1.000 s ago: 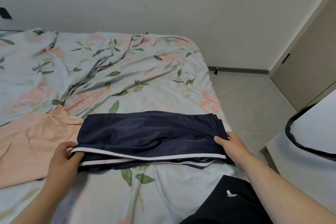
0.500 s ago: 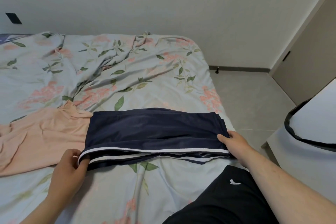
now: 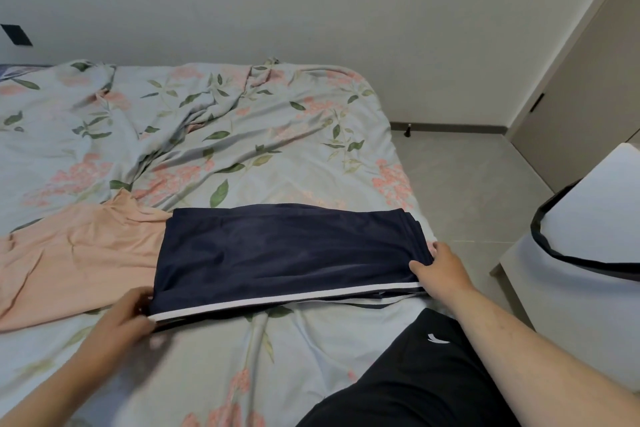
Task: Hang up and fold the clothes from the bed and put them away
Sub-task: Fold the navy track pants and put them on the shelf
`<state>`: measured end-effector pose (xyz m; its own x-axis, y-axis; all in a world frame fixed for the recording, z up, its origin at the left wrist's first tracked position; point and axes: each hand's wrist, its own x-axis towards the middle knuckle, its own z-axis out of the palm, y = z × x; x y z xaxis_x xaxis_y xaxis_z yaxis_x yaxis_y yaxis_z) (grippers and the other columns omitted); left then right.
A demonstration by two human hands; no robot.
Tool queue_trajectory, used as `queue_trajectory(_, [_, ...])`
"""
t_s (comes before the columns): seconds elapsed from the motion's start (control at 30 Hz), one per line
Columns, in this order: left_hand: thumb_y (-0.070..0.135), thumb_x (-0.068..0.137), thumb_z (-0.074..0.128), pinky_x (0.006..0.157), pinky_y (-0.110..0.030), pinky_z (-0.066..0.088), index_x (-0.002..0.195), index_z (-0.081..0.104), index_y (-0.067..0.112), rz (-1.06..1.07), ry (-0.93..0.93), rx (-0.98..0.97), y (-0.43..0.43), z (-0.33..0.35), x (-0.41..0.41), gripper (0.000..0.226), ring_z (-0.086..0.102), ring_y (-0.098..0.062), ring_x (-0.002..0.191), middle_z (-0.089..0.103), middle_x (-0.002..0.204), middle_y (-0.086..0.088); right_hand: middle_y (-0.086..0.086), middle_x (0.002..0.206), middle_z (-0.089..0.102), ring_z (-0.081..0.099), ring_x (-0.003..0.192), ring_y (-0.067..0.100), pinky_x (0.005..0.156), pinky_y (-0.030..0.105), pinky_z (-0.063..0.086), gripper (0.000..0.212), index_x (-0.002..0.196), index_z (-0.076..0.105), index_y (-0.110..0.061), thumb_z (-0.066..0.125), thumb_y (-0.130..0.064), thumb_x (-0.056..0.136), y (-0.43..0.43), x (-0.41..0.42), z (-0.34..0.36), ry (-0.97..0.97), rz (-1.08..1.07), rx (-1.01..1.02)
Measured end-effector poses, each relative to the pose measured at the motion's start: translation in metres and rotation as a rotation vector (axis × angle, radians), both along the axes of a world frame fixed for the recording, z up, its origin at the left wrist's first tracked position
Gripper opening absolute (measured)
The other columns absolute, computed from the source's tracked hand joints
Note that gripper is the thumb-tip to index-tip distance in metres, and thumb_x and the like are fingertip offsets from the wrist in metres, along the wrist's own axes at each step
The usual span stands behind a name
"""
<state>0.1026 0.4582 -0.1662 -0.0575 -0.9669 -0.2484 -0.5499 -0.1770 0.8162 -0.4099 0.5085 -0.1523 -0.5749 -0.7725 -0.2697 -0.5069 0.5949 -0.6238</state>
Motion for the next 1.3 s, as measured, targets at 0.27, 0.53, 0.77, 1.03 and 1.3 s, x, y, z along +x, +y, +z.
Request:
queue_trajectory(0.27, [0.031,0.088,0.072,0.077,-0.041,0.056,0.101,0.071,0.007,0.195,0.28,0.173,-0.058,0.011,-0.028,0.027,0.074,-0.032,0.086,0.077,0.094,-0.012,0.006,0.168,0.004,0.0,0.154,0.024,0.124,0.043,0.002,0.071,0.159,0.015,-0.018,0.035,-0.052,0.099,-0.038,0.139,0.009,0.434,0.736,-0.099])
queue_trajectory(0.53, [0.002,0.085,0.072,0.072,-0.038,0.056,0.104,0.065,0.009,0.309,0.353,0.158,-0.071,-0.009,-0.029,0.021,0.07,-0.028,0.082,0.075,0.094,-0.011,0.004,0.167,-0.015,-0.014,0.153,0.024,0.123,0.047,-0.01,0.07,0.159,-0.009,-0.026,0.016,-0.057,0.101,-0.06,0.146,-0.032,0.556,0.744,0.144])
queue_trajectory(0.77, [0.002,0.086,0.071,0.067,-0.034,0.055,0.108,0.064,0.008,0.332,0.379,0.156,-0.075,-0.02,-0.029,0.025,0.068,-0.022,0.077,0.073,0.092,-0.011,0.003,0.166,-0.019,-0.017,0.153,0.023,0.123,0.047,-0.012,0.076,0.158,-0.012,-0.027,0.016,-0.061,0.097,-0.069,0.141,-0.051,0.52,0.753,0.148])
queue_trajectory(1.03, [0.003,0.082,0.065,0.083,-0.047,0.054,0.115,0.063,0.01,0.25,0.541,0.172,-0.066,0.043,-0.055,0.034,0.068,-0.035,0.096,0.069,0.113,-0.022,-0.01,0.165,0.017,0.006,0.154,0.013,0.124,0.028,0.004,0.064,0.154,0.03,-0.032,0.049,-0.048,0.095,-0.06,0.123,-0.029,0.058,0.651,-0.024])
queue_trajectory(1.3, [0.004,0.071,0.074,0.074,-0.032,0.059,0.126,0.057,0.028,-0.189,0.542,0.084,-0.015,0.088,-0.2,0.062,0.069,-0.024,0.088,0.071,0.107,-0.011,0.005,0.117,0.073,0.068,0.106,0.025,0.087,0.039,0.057,0.041,0.121,0.069,-0.021,0.042,-0.046,0.103,-0.035,0.114,0.035,-1.202,0.144,-0.228])
